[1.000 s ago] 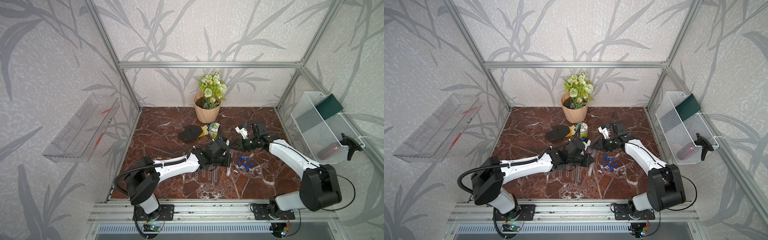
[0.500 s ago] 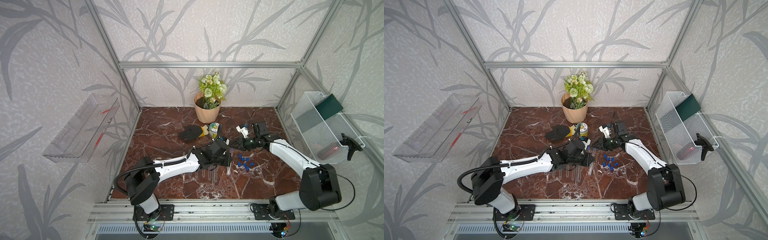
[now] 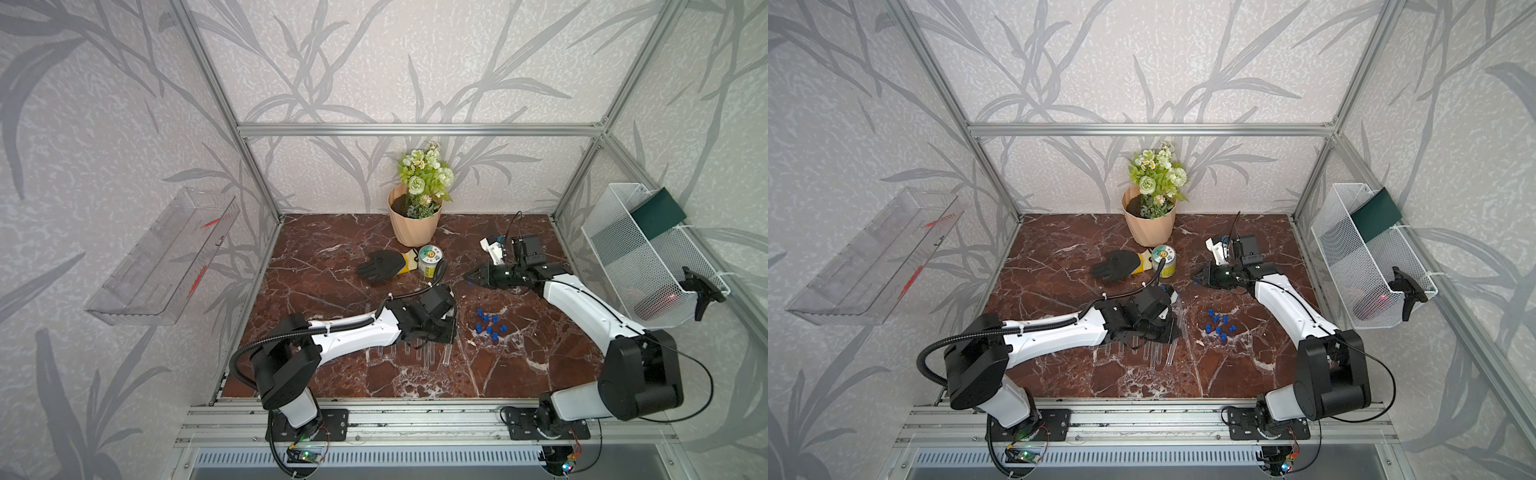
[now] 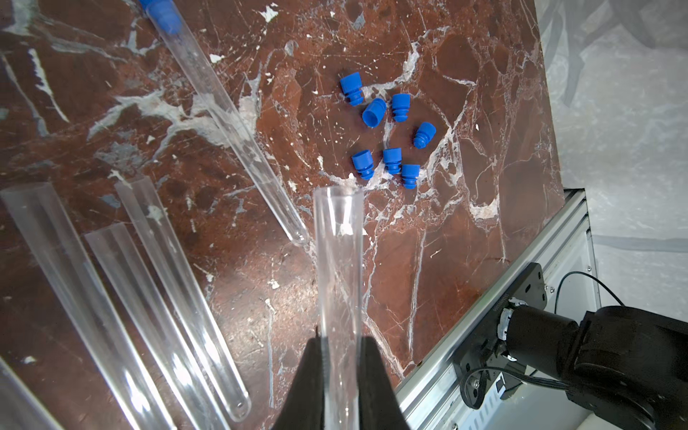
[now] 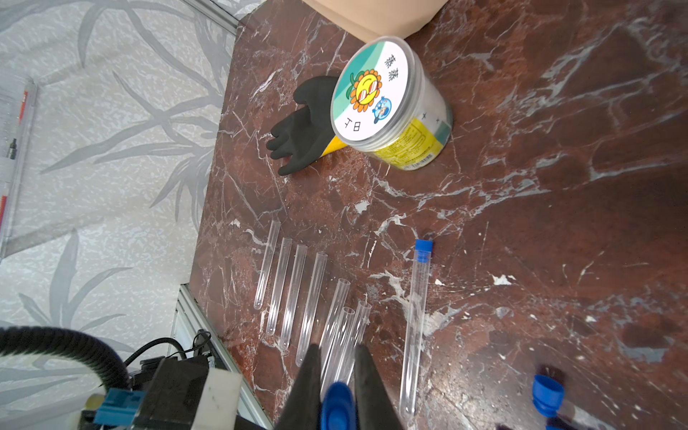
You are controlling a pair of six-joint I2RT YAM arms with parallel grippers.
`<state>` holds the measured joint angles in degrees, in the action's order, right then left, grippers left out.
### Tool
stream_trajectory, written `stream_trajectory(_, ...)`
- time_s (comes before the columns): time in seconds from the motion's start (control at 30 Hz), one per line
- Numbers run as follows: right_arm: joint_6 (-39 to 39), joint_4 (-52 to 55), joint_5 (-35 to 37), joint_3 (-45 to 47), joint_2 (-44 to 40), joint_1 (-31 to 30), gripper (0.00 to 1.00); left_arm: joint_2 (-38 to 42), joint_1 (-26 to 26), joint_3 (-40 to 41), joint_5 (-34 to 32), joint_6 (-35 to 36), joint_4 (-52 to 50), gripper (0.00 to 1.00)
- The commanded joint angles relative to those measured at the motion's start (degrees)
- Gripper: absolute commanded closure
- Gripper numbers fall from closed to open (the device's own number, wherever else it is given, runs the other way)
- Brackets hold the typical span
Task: Remove stoppers from test tubes
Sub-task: Open the stopper on the test tube, then place the test tube at the center of the board.
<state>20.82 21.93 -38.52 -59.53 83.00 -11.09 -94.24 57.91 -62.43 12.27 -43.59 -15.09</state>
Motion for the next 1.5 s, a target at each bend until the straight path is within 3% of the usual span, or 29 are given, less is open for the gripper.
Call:
stream_trajectory(0.0,-2.9,3.9,3.0,-1.8,0.9,0.0,1.0,0.4,0.1,0.3,-0.6,-0.4,-1.1,0.96)
stream_trajectory(0.27,-6.5,10.0,8.6,-2.5,1.4,0.0,1.0,-0.7,0.0,-2.5,-5.3,-2.1,-6.4,0.95)
stream_trajectory(0.77,-9.6,14.4,10.6,0.0,-1.3,1.6,1.0,-10.7,-0.4,-11.4,-10.4,-6.6,-13.8,0.94)
stream_trajectory(0.93,-9.8,14.8,10.5,0.3,-1.5,2.3,1.0,-14.5,-0.3,-16.3,-14.7,-7.6,-21.5,0.94)
stream_trajectory(1.47,-10.7,16.1,12.4,2.0,-2.9,2.3,1.0,-23.0,-0.5,-24.8,-17.2,-8.7,-28.2,0.92)
